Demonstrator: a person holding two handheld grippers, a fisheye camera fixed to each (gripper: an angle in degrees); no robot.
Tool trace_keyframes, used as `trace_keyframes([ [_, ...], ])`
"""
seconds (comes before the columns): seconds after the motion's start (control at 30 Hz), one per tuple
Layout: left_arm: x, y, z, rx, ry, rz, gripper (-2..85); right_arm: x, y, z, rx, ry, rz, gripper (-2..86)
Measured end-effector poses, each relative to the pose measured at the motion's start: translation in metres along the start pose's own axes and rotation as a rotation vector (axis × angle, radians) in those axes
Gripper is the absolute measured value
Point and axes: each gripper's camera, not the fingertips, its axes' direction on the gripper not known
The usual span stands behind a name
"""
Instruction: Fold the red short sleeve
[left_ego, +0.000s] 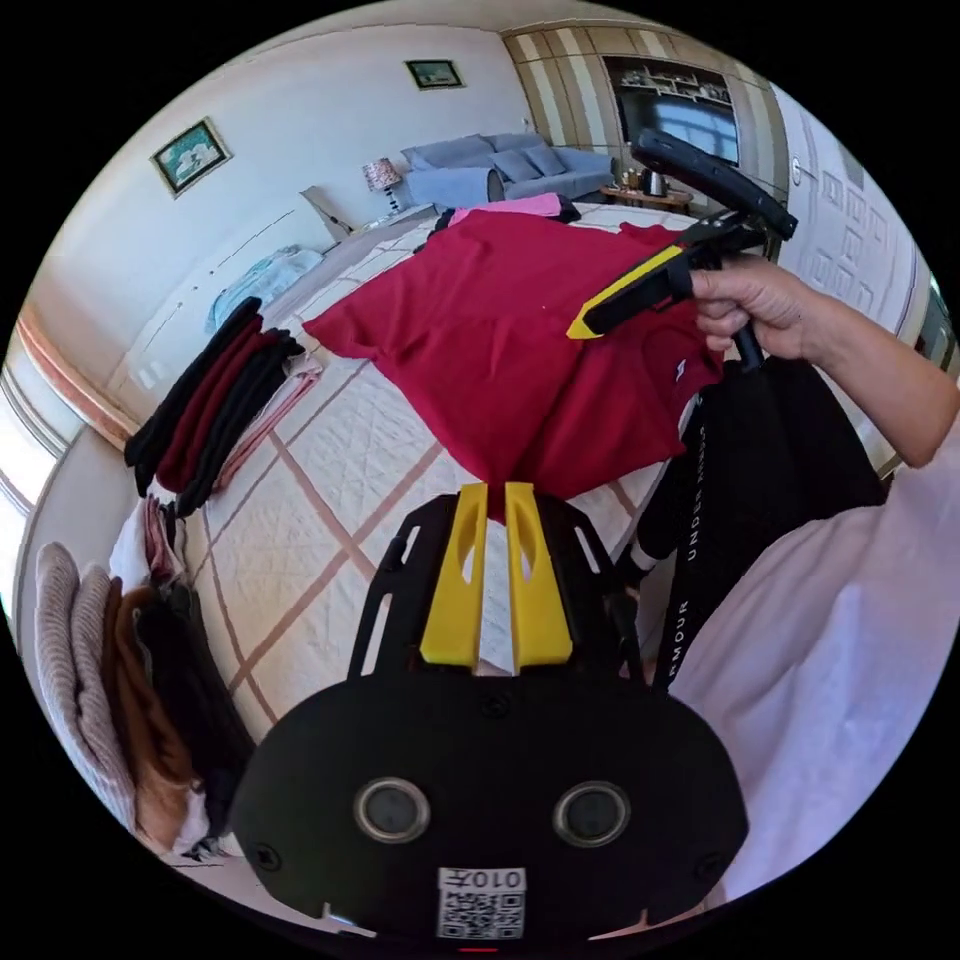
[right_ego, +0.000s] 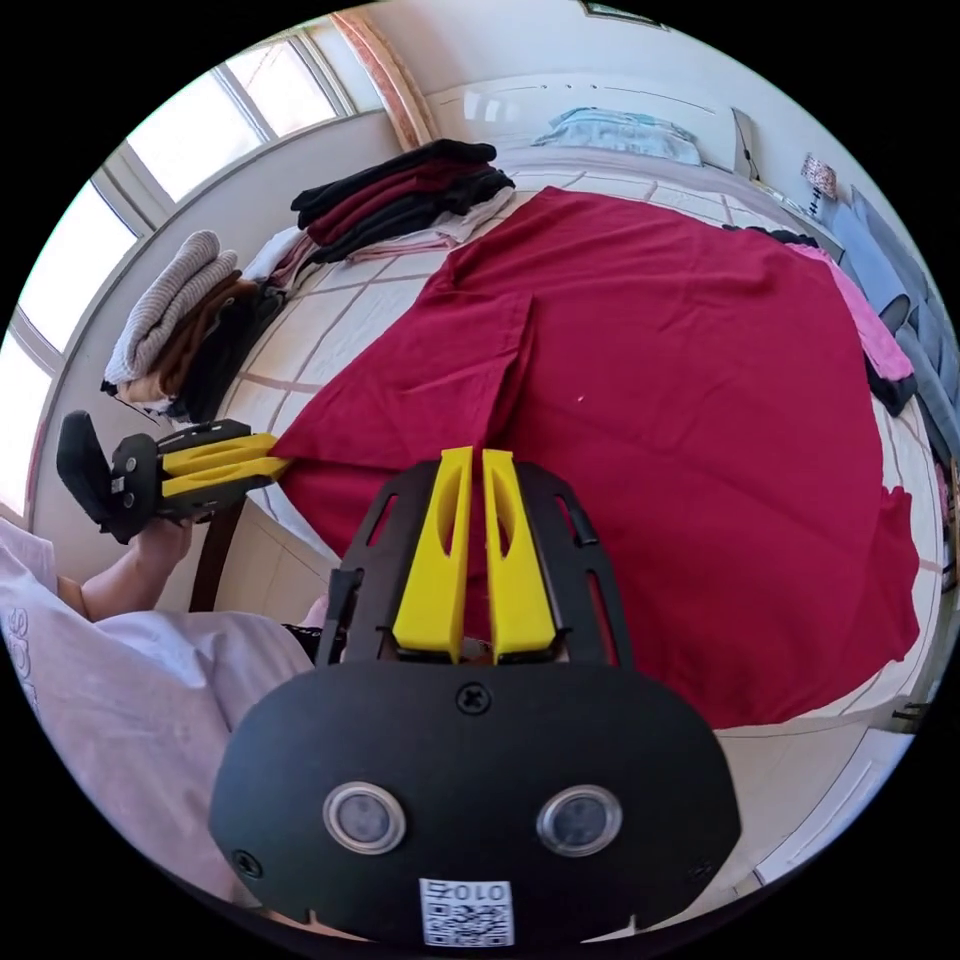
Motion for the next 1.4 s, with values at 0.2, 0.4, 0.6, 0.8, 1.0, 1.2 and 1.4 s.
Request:
trace_keyframes([
  [0.2, -0.048, 0.027, 0.003, 0.065, 0.222, -0.273, 1.1, 0.010, 0.010, 0.012, -0.015, -0.075, 0.052, 4.1],
  [0.4, -0.071, 0.028, -0.023, 0.134, 0.233, -0.235, 0.6, 0.016, 0.029, -0.006, 0.076, -0.053, 0.026, 4.6],
  [0.6, -0.098, -0.035, -0.047, 0.170, 0.075, -0.032, 2.5, -0.029, 0.038, -0.029, 0.236, -0.140, -0.148, 5.5],
  [0.8, -0.147, -0.143, 0.019, 0.161, 0.187, 0.203, 4.7, -0.097, 0.033, 0.011, 0.167, -0.131, -0.336, 5.6],
  [1.0, -0.157, -0.198, 0.078, -0.079, 0.321, 0.443, 5.5, -0.112, 0.036, 0.036, 0.077, -0.079, -0.360, 6.8],
  [1.2, -0.208, -0.197, 0.083, -0.080, 0.427, 0.301, 5.6, -0.123, 0.044, 0.052, 0.069, -0.060, -0.373, 7.5],
  [1.4, -0.211, -0.190, 0.052, 0.020, 0.386, 0.242, 5.9, -0.121, 0.066, 0.038, 0.083, -0.089, -0.413, 5.8],
])
